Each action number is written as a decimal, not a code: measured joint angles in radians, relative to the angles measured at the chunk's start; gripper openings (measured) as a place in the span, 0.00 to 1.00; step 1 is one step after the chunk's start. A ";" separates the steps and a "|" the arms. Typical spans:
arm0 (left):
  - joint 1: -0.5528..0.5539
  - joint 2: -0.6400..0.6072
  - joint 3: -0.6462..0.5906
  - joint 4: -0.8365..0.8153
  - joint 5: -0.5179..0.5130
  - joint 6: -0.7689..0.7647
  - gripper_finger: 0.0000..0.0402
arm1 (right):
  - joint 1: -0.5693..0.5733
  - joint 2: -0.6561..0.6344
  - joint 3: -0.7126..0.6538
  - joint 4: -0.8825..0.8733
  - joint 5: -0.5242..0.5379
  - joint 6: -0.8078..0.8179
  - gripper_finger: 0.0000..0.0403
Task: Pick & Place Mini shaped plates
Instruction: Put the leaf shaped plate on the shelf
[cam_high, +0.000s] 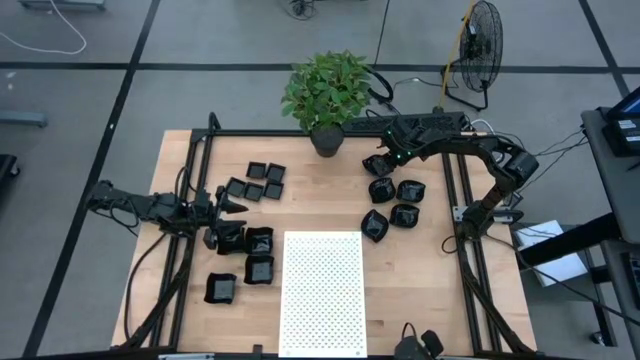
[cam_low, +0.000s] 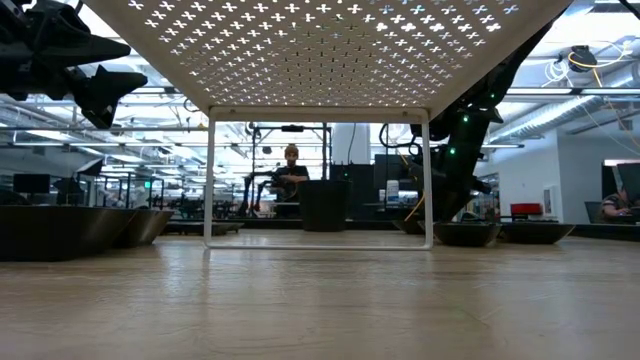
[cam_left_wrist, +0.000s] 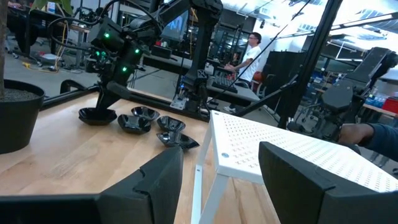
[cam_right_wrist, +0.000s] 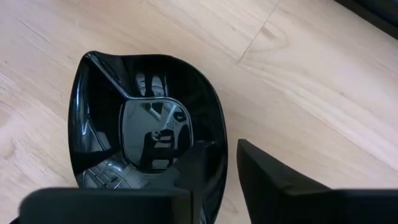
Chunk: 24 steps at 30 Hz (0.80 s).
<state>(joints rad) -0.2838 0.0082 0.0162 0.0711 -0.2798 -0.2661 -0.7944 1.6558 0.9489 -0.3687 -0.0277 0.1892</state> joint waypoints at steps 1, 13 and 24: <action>0.000 0.000 0.000 0.000 0.000 0.000 0.53 | 0.000 0.000 0.000 0.000 0.000 0.000 0.18; 0.000 0.000 0.000 0.000 0.000 0.000 0.53 | 0.000 0.000 0.000 -0.010 0.000 -0.030 0.05; 0.000 0.000 0.000 0.000 0.000 0.000 0.53 | 0.000 -0.019 0.000 -0.006 0.017 -0.088 0.00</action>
<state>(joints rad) -0.2839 0.0082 0.0162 0.0713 -0.2798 -0.2657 -0.7944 1.6372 0.9489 -0.3743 -0.0108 0.1017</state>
